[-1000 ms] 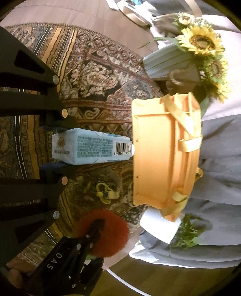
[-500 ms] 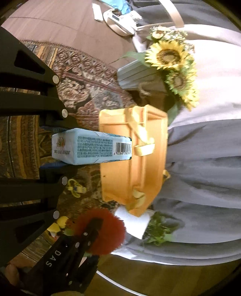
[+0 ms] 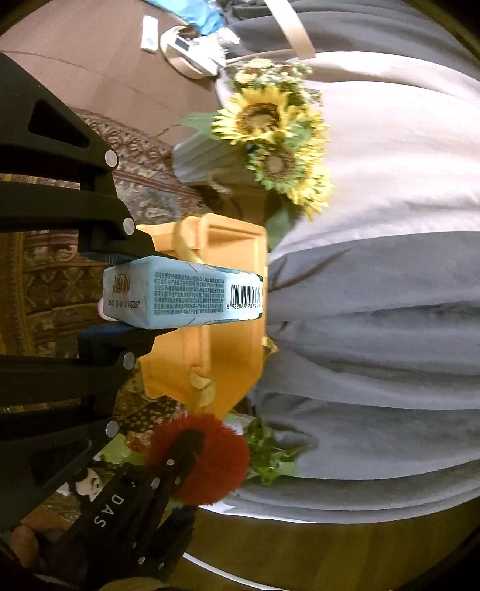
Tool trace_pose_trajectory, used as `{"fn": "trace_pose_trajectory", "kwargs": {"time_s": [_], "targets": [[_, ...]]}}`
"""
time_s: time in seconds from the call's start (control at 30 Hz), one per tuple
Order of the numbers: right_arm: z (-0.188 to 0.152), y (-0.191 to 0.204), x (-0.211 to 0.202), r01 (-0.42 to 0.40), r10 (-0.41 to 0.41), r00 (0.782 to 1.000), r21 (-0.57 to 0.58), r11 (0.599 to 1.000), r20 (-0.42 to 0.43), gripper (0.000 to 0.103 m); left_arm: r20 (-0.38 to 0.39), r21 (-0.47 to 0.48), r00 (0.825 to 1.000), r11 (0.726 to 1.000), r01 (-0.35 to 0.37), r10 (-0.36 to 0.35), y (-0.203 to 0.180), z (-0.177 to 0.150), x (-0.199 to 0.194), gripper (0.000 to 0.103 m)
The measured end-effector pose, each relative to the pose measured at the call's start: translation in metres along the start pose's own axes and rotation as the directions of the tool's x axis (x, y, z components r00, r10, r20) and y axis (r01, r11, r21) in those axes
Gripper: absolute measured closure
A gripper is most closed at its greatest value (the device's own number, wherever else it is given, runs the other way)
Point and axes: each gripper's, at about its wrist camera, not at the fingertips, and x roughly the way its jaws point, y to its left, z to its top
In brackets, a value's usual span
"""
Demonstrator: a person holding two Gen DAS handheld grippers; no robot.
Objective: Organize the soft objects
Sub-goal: 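Lift box and pompom over the crate and open both tools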
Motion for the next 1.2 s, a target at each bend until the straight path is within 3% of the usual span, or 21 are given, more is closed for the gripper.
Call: {"fn": "trace_pose_trajectory", "kwargs": {"time_s": [0.57,1.2], "targets": [[0.063,-0.014,0.037,-0.023,0.025,0.993,-0.014,1.000,0.112,0.058,0.123,0.015,0.992,1.000,-0.013,0.011,-0.002,0.058,0.024,0.077],[0.086,-0.028,0.136,-0.035,0.035,0.999,0.055,0.998,0.004,0.058,0.065,-0.009,0.997,0.999,-0.034,0.035,0.012,0.087,0.104,0.076]]}}
